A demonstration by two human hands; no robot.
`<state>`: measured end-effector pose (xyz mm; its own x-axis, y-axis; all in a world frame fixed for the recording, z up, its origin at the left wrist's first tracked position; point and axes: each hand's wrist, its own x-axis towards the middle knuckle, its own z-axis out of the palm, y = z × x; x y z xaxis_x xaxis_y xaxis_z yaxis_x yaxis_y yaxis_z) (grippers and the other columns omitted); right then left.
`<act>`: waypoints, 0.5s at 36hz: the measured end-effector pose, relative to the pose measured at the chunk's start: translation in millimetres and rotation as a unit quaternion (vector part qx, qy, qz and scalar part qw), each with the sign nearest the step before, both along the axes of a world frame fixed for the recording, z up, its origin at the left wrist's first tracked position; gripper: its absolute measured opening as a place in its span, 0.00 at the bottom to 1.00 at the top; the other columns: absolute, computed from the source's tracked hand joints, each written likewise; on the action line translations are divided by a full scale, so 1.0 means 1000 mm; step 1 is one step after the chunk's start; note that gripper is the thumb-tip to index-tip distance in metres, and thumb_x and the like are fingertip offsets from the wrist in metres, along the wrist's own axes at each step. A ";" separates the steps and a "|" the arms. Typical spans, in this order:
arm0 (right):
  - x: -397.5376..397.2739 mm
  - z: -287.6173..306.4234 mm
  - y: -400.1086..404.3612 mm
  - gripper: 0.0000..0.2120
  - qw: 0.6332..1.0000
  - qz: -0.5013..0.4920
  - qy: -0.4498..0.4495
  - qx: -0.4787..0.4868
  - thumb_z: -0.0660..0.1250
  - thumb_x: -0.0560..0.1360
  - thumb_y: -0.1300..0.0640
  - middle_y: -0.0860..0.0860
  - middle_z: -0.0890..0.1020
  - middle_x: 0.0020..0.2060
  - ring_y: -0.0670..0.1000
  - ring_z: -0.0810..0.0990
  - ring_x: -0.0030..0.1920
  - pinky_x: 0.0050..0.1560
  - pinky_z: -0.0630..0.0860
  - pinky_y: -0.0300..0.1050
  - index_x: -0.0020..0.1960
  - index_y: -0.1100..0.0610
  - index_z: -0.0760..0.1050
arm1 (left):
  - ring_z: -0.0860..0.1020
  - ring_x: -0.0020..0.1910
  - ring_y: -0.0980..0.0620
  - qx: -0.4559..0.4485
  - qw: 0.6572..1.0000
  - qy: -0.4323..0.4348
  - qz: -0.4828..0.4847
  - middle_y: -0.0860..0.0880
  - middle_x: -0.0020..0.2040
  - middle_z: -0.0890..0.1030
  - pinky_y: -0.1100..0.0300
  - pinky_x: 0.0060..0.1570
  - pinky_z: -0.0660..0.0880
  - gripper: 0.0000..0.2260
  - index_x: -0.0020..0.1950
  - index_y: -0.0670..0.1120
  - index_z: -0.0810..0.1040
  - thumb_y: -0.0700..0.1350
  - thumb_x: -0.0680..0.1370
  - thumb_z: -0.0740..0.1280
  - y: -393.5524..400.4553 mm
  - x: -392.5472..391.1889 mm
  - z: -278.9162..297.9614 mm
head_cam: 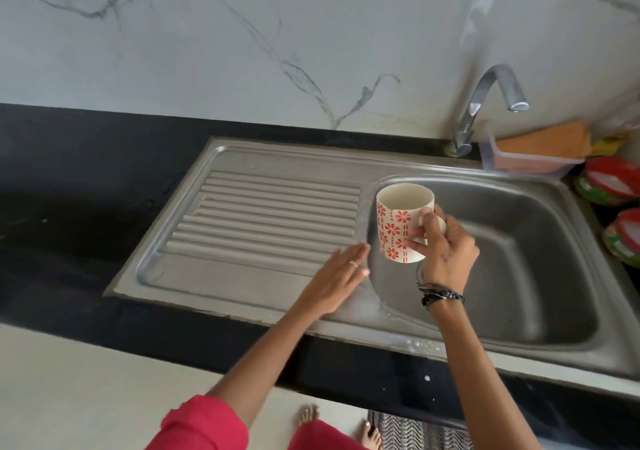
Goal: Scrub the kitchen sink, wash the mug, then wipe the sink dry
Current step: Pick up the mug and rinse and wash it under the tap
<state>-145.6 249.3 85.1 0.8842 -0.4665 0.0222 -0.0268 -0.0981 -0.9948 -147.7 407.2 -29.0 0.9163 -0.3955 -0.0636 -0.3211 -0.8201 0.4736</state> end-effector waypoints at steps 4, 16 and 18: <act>-0.004 0.000 0.012 0.16 1.000 0.005 0.003 0.008 0.64 0.77 0.55 0.60 0.83 0.44 0.48 0.82 0.34 0.40 0.83 0.48 0.60 0.64 0.77 | 0.41 0.73 0.61 0.052 0.996 -0.007 0.070 0.53 0.77 0.47 0.65 0.71 0.37 0.40 0.76 0.48 0.47 0.69 0.71 0.30 0.104 -0.002 0.002; -0.010 -0.004 0.064 0.15 1.000 0.002 0.010 0.010 0.63 0.77 0.56 0.59 0.82 0.41 0.47 0.82 0.35 0.36 0.83 0.42 0.60 0.63 0.77 | 0.43 0.74 0.60 0.175 0.975 0.060 0.126 0.55 0.76 0.45 0.53 0.75 0.41 0.30 0.76 0.47 0.43 0.59 0.76 0.42 0.318 -0.062 -0.005; -0.011 -0.004 0.072 0.16 1.000 0.001 0.012 0.017 0.63 0.77 0.56 0.59 0.82 0.41 0.46 0.82 0.34 0.35 0.82 0.40 0.60 0.64 0.77 | 0.38 0.73 0.63 0.146 0.984 0.086 0.063 0.58 0.75 0.39 0.52 0.75 0.39 0.26 0.75 0.51 0.38 0.54 0.80 0.46 0.309 -0.056 0.001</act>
<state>-156.5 321.2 81.3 0.8848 -0.4657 -0.0144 -0.0498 -0.0637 -0.9967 -203.9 716.6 -28.1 0.9226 -0.2221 -0.3155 -0.1449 -0.9573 0.2501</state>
